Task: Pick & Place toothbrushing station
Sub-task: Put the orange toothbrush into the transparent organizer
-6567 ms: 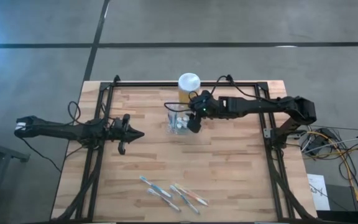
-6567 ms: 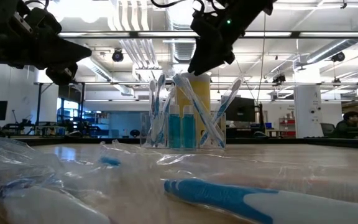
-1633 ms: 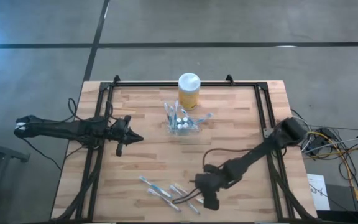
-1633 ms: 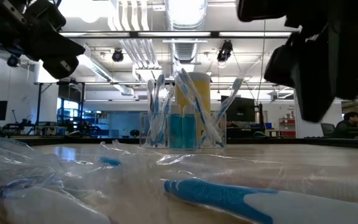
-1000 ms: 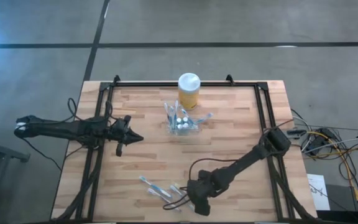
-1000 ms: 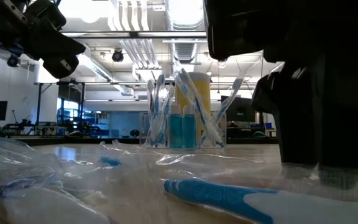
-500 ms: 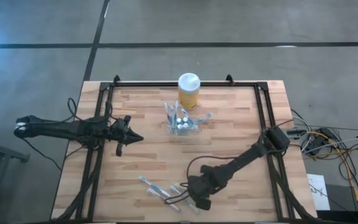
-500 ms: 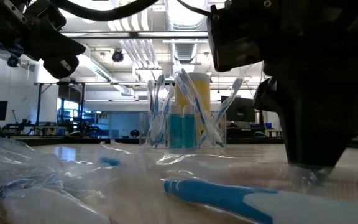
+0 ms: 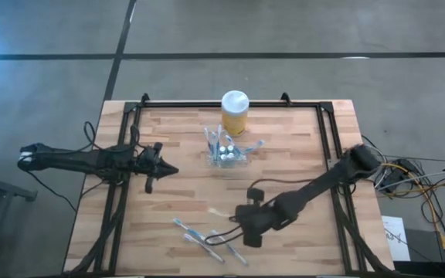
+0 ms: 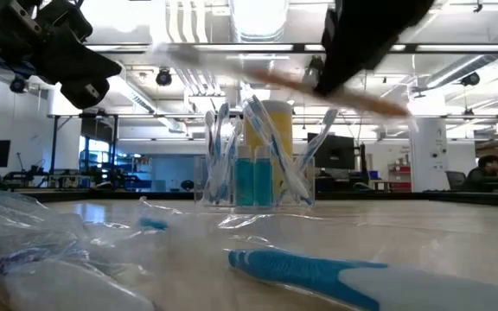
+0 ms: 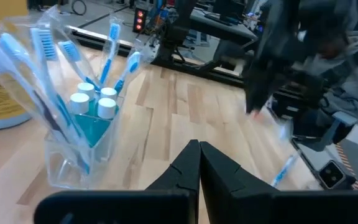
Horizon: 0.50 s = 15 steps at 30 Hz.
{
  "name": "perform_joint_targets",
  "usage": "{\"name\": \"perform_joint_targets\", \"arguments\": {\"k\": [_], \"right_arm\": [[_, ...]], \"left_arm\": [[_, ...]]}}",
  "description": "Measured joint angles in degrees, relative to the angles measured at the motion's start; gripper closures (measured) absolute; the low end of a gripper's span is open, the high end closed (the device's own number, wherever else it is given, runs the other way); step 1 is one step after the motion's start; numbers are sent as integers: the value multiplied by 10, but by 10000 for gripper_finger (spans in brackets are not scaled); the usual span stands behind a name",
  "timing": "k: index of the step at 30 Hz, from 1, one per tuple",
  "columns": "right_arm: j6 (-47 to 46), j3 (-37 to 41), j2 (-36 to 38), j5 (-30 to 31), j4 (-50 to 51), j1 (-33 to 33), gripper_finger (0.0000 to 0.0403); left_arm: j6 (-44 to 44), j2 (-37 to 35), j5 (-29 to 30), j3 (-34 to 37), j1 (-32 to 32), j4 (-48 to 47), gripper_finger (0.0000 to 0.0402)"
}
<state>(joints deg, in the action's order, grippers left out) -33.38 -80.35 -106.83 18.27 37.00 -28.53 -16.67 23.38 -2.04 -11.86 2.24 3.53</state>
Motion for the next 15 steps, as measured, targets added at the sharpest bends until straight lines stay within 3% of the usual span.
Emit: {"name": "perform_joint_targets", "arguments": {"k": [6, 10, 15], "right_arm": [[41, 111, 130, 76, -99, 6, 387], [113, 228, 198, 78, -270, 18, 387], [176, 357, 250, 84, -507, 44, 388]], "left_arm": [[0, 1, 44, 0, 0, 5, 392], [-3, 15, 72, 10, 0, 50, 392], [-3, 90, 5, 13, 7, 114, 392]]}}
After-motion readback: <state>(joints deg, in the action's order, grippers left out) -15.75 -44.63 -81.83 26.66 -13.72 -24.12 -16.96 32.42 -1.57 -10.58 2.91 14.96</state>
